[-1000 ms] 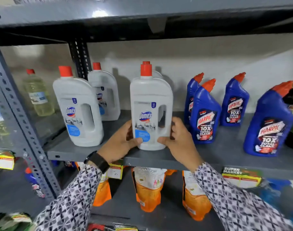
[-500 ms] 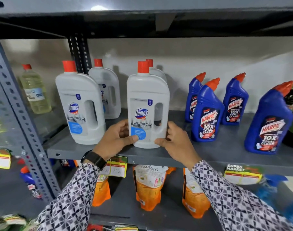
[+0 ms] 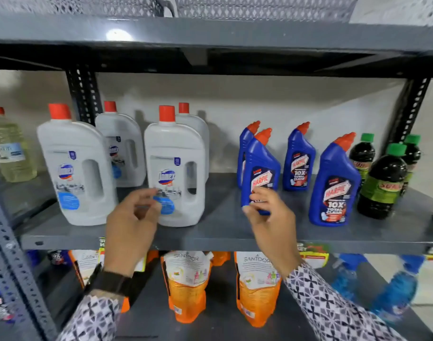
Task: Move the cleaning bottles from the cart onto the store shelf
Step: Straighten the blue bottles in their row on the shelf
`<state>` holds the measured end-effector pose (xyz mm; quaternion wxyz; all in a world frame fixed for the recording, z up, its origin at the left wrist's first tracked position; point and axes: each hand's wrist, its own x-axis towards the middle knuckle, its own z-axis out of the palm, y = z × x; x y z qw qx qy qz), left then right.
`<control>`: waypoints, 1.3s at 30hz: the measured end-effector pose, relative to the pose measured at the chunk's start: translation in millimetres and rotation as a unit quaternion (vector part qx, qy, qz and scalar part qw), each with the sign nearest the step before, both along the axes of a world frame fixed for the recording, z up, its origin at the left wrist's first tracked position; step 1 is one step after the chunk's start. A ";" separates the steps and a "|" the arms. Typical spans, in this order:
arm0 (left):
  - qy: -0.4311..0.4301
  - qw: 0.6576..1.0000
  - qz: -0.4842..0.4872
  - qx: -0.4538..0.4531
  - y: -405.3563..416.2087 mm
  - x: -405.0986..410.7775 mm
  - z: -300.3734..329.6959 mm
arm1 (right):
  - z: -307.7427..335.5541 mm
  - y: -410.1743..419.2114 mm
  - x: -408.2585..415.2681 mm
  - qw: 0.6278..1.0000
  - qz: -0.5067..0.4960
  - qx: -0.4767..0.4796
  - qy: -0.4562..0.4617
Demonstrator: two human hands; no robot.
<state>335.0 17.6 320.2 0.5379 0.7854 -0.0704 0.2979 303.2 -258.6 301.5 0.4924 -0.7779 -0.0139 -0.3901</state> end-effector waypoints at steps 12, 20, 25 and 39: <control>0.133 0.949 -0.267 0.102 -180.0 33.0 18.9 | 23.5 -86.2 37.1 0.976 0.120 -0.035 0.178; 0.116 0.951 -0.265 0.108 -183.6 19.4 0.8 | 5.5 -106.5 11.6 0.980 0.103 -0.077 0.151; 0.103 0.958 -0.250 0.090 -183.5 17.4 -4.4 | 3.4 -108.0 6.3 0.980 0.100 -0.073 0.156; 0.084 0.967 -0.222 0.096 -182.3 19.3 -12.7 | 5.0 -103.4 1.6 0.979 0.088 -0.081 0.168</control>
